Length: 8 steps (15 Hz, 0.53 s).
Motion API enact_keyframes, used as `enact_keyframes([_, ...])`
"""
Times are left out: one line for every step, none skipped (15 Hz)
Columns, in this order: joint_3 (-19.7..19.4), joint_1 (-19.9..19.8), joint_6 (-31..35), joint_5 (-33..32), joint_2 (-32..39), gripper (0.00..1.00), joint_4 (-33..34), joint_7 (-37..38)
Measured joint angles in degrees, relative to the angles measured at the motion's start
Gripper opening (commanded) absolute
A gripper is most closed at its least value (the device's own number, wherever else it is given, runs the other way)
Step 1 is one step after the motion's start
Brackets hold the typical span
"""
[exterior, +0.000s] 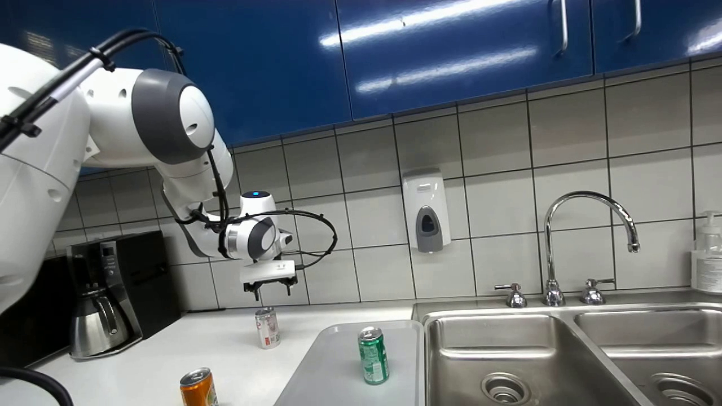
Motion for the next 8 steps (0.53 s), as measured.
enact_keyframes([0.3, -0.1, 0.0, 0.0, 0.2, 1.00, 0.1, -0.7])
enact_keyframes([0.6, -0.3, 0.0, 0.0, 0.4, 1.00, 0.1, -1.4])
enact_keyframes([0.9, -0.4, 0.0, 0.0, 0.6, 1.00, 0.2, -2.3])
enact_keyframes([1.3, -0.6, 0.0, 0.0, 0.8, 1.00, 0.4, -3.1])
enact_keyframes([1.7, -0.9, 0.0, 0.0, 1.0, 1.00, 0.5, -4.0])
enact_keyframes([2.2, -1.0, 0.0, 0.0, 1.1, 1.00, 0.6, -4.7])
enact_keyframes([2.5, -1.1, -0.1, 0.0, 1.3, 1.00, 0.7, -5.4])
enact_keyframes([2.8, -1.2, -0.2, 0.0, 1.5, 1.00, 0.7, -6.1])
